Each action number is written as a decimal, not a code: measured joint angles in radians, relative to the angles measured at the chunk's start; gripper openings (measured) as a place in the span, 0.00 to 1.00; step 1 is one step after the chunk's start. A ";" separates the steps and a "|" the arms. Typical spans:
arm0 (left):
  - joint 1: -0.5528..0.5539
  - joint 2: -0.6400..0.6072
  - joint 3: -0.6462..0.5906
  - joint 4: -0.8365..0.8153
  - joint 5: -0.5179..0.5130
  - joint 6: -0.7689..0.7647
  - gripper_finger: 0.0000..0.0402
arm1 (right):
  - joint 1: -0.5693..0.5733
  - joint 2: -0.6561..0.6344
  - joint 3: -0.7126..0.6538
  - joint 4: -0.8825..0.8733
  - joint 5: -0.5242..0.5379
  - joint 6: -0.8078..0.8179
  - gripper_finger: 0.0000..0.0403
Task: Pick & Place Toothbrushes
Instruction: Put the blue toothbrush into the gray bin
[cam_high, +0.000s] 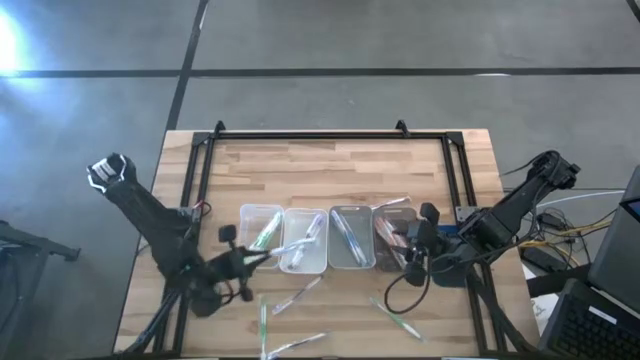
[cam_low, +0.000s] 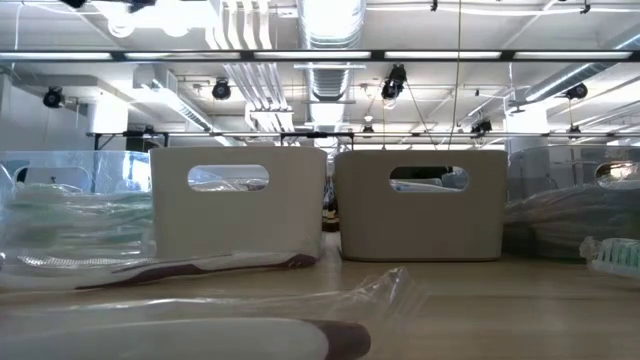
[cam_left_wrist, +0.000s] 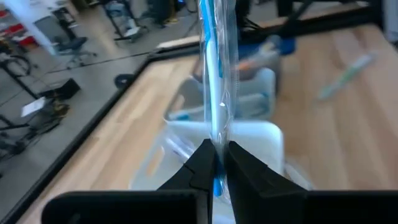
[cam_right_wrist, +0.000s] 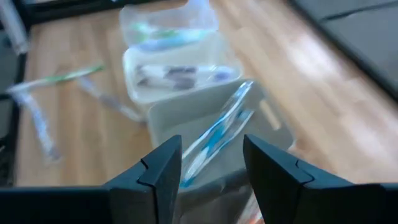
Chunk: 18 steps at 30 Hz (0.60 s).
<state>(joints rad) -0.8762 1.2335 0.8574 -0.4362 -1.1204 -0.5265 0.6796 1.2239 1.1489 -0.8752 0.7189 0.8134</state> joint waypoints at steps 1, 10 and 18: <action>0.028 0.000 -0.001 0.036 0.002 0.034 0.07 | 0.000 0.003 -0.002 0.003 0.032 -0.001 0.42; 0.287 0.000 -0.013 0.349 0.258 0.368 0.07 | -0.019 0.097 -0.009 0.026 0.107 -0.012 0.46; 0.434 0.000 -0.067 0.627 0.524 0.528 0.07 | -0.025 0.235 -0.010 0.132 0.132 -0.123 0.43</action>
<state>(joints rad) -0.4417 1.2339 0.7900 0.1913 -0.5963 0.0016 0.6544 1.4589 1.1393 -0.7433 0.8512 0.6900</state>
